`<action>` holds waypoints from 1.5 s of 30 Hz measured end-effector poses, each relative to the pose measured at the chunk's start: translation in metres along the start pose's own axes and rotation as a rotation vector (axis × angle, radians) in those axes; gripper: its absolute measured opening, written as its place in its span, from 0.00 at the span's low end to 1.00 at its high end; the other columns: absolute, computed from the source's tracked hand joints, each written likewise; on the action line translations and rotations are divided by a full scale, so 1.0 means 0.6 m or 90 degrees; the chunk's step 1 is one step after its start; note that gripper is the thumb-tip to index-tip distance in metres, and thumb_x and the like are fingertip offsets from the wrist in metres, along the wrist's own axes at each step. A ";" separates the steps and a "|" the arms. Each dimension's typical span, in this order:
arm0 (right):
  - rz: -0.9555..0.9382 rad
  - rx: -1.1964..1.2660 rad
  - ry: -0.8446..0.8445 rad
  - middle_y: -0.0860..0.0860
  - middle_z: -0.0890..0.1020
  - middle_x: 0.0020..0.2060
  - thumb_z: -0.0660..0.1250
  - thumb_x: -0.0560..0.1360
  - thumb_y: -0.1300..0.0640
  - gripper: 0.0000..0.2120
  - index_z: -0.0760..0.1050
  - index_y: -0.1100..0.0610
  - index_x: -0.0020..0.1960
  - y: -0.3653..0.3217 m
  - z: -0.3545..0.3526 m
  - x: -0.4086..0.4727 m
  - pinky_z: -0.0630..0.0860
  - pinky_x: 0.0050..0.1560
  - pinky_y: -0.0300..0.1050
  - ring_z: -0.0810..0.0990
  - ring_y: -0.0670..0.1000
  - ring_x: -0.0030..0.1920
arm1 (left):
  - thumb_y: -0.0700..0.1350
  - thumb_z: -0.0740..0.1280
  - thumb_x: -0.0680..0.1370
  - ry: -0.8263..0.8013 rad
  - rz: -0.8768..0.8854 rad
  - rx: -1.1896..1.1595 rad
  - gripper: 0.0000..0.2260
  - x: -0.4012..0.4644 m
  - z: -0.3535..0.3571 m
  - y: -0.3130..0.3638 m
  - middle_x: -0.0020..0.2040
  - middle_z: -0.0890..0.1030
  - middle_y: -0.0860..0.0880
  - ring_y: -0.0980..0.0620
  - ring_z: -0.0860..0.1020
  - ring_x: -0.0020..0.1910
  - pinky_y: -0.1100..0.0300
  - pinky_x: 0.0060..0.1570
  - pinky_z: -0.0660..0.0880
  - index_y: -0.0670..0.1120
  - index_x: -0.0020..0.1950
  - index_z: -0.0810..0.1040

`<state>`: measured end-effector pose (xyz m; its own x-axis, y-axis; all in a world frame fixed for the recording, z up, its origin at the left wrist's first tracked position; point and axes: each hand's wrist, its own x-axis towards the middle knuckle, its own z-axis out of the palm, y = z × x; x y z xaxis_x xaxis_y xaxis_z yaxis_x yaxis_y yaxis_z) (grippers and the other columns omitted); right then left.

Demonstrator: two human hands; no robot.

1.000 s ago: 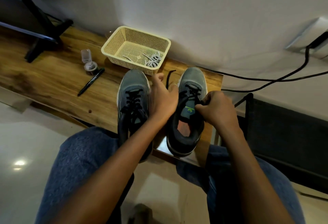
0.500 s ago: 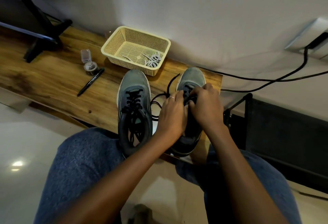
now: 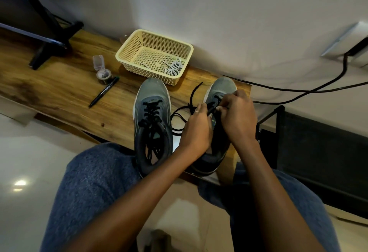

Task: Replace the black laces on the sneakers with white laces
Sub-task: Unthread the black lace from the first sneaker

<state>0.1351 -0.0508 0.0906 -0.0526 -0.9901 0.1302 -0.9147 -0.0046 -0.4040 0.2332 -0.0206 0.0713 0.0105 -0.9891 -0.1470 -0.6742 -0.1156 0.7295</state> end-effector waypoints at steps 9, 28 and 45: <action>0.170 0.123 0.056 0.57 0.72 0.57 0.69 0.75 0.58 0.03 0.76 0.57 0.48 0.014 -0.016 0.005 0.72 0.55 0.52 0.72 0.59 0.60 | 0.38 0.56 0.82 -0.017 -0.001 -0.032 0.16 0.003 0.000 0.005 0.61 0.77 0.40 0.41 0.76 0.58 0.47 0.55 0.74 0.42 0.70 0.68; 0.185 0.139 0.133 0.50 0.73 0.61 0.68 0.76 0.56 0.03 0.74 0.51 0.45 0.000 -0.040 0.008 0.57 0.64 0.55 0.63 0.55 0.66 | 0.38 0.55 0.82 0.005 -0.057 -0.078 0.20 0.017 -0.013 0.001 0.64 0.76 0.42 0.44 0.75 0.61 0.53 0.58 0.72 0.47 0.74 0.66; 0.010 -0.097 0.003 0.48 0.76 0.62 0.66 0.76 0.52 0.07 0.81 0.50 0.52 -0.008 -0.008 -0.003 0.57 0.61 0.57 0.61 0.57 0.68 | 0.39 0.56 0.82 -0.022 -0.024 -0.072 0.18 0.008 -0.019 0.010 0.61 0.78 0.42 0.42 0.78 0.55 0.47 0.54 0.76 0.47 0.73 0.68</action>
<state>0.1376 -0.0484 0.0963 -0.0688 -0.9892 0.1292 -0.9640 0.0326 -0.2638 0.2378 -0.0269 0.0826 0.0071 -0.9803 -0.1973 -0.5859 -0.1639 0.7936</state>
